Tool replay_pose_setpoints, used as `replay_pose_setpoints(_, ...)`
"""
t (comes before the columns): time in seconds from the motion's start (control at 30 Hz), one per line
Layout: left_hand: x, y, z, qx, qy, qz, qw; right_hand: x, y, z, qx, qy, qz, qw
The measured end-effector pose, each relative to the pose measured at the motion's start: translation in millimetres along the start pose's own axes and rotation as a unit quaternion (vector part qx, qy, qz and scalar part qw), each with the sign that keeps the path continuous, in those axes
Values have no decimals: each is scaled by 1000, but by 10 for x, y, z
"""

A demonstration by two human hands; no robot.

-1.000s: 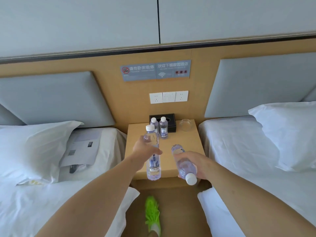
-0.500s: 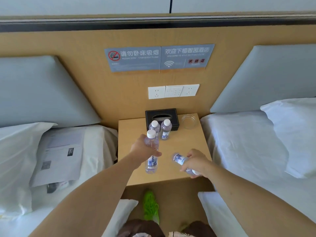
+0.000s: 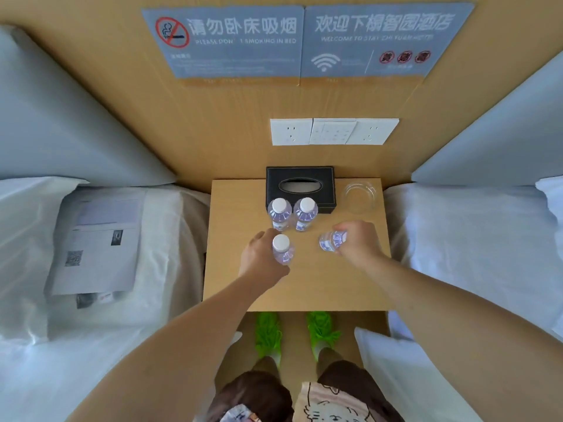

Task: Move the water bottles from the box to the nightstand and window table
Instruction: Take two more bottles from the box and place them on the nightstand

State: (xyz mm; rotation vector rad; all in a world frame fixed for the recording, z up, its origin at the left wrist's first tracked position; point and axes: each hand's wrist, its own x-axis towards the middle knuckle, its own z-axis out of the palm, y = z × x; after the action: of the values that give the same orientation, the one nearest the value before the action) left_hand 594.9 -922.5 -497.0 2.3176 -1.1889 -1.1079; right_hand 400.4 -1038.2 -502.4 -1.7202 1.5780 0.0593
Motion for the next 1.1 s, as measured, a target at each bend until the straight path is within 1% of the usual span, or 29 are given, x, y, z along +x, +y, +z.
replay_pose_setpoints(0.07,42,13,93,-1,13,15,1000,143,-23,-3,7,11,-18,1000)
replay_pose_setpoints(0.13,92,45,164,7,16,21,1000,272,-79,-20,13,6,-36,999)
replay_pose_setpoints(0.3,194,95,322,-18,21,5,1000,490,-197,-104,22,-22,-81,996)
replay_pose_setpoints(0.4,233,108,404,-32,36,20,999,555,-210,-141,-5,-21,-114,993)
replay_pose_setpoints(0.5,278,94,473,-36,61,31,997,555,-193,-154,-13,-22,-102,994)
replay_pose_setpoints(0.6,297,72,506,-29,78,24,996,538,-180,-154,7,-25,-114,993)
replay_pose_setpoints(0.77,339,54,530,-25,116,23,993,575,-221,-131,11,-3,-113,994)
replay_pose_setpoints(0.97,381,66,645,-29,131,56,989,577,-189,-97,5,6,-146,989)
replay_pose_setpoints(1.1,418,84,647,-27,144,56,988,559,-155,-81,20,16,-173,985)
